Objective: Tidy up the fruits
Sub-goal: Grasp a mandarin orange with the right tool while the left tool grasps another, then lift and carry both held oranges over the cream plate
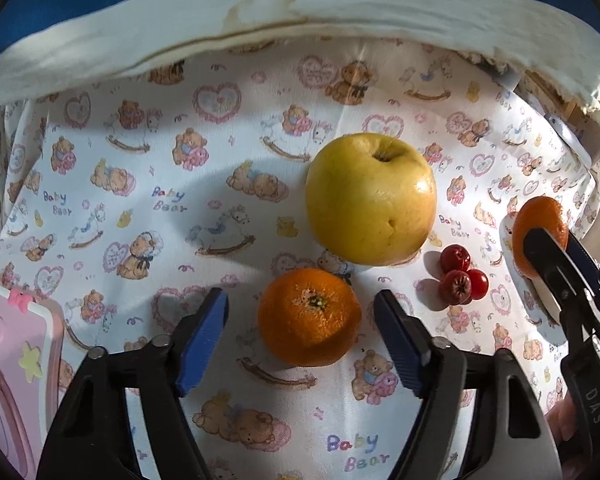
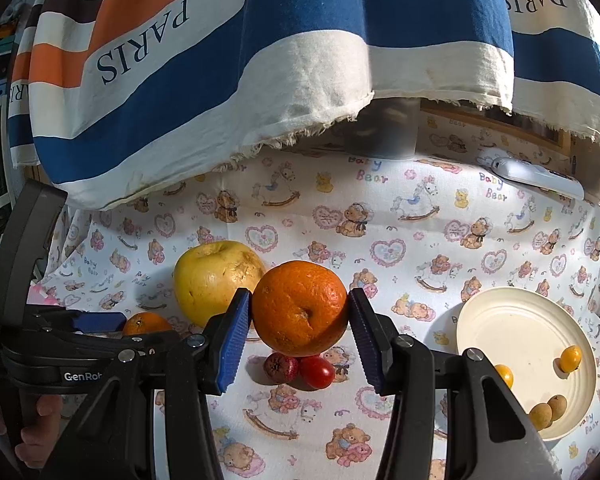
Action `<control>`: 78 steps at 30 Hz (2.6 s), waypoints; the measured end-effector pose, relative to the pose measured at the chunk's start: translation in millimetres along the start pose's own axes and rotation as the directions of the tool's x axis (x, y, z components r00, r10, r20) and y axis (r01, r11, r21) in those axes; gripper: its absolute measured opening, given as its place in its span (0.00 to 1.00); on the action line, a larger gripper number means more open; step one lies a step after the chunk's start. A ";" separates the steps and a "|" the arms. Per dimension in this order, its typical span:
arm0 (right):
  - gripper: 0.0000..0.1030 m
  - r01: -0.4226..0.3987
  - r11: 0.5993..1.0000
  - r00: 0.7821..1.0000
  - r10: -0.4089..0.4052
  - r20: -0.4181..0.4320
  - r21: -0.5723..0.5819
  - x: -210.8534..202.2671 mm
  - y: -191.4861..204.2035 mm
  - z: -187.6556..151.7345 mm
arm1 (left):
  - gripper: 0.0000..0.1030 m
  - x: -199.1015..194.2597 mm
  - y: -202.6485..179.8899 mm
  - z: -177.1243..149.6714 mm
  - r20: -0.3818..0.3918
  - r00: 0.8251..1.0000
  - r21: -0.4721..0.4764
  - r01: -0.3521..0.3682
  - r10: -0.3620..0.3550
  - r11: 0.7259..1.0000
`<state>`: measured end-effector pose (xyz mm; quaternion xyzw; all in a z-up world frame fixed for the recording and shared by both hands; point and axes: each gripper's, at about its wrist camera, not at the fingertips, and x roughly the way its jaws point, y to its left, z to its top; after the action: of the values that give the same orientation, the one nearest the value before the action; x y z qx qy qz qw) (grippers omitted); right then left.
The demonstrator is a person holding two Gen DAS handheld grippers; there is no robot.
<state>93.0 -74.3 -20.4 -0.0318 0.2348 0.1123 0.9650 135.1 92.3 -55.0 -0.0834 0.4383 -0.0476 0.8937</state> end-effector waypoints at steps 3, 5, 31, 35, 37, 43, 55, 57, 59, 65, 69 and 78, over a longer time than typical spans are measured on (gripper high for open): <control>0.50 -0.002 1.000 1.000 0.002 -0.003 0.001 0.0 -0.9 -0.1 | 0.55 3.3 2.4 -0.7 -0.022 1.000 -0.007 0.018 -0.018 1.000; 0.50 0.000 1.000 1.000 0.000 -0.003 0.002 -0.1 -0.9 -0.2 | 0.50 5.3 1.9 -0.9 -0.030 0.999 -0.015 0.033 -0.034 0.999; 0.50 -0.057 0.998 0.996 0.055 0.069 0.026 -42.2 -0.2 25.9 | 0.48 -121.6 -23.0 2.6 0.297 0.955 0.087 -0.012 -0.015 0.996; 0.50 -0.030 1.000 0.990 0.031 0.140 -0.008 -73.9 -11.9 37.4 | 0.48 -136.5 -35.4 -4.1 0.333 0.941 0.106 0.024 -0.058 0.994; 0.49 -0.013 1.000 0.987 0.016 0.162 -0.023 -87.8 -21.8 41.9 | 0.47 -145.1 -42.4 -8.1 0.355 0.932 0.101 0.034 -0.068 0.994; 0.50 0.056 0.998 0.975 -0.054 0.215 -0.002 -126.4 -68.4 46.6 | 0.47 -181.0 -90.2 -21.8 0.453 0.878 0.220 0.055 -0.152 0.974; 0.50 0.160 0.985 0.952 -0.171 0.252 0.063 -156.2 -152.9 35.4 | 0.47 -163.7 -174.5 -7.7 0.381 0.896 0.304 0.113 -0.229 0.946; 0.50 0.173 0.983 0.952 -0.184 0.244 0.064 -155.0 -162.9 31.8 | 0.47 -153.1 -187.3 -5.7 0.351 0.904 0.304 0.139 -0.246 0.943; 0.50 0.178 0.981 0.953 -0.191 0.234 0.074 -153.4 -174.6 27.7 | 0.47 -142.4 -198.4 -5.2 0.319 0.911 0.306 0.161 -0.260 0.938; 0.50 0.163 0.979 0.965 -0.184 0.187 0.119 -144.0 -206.9 12.1 | 0.47 -102.4 -236.2 -7.5 0.238 0.938 0.347 0.159 -0.251 0.924; 0.50 0.136 0.979 0.980 -0.155 0.122 0.153 -129.9 -223.9 5.0 | 0.47 -68.2 -257.7 -2.7 0.158 0.961 0.371 0.154 -0.225 0.916; 0.50 0.131 0.978 0.981 -0.104 -0.163 0.163 -81.0 -241.5 -10.3 | 0.47 -12.0 -281.8 -19.5 -0.035 0.973 0.331 0.226 -0.227 0.916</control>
<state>74.3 -326.7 9.8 0.0299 0.3150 0.0314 0.9481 109.0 -184.4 -3.7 0.0184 0.4097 -0.2239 0.8842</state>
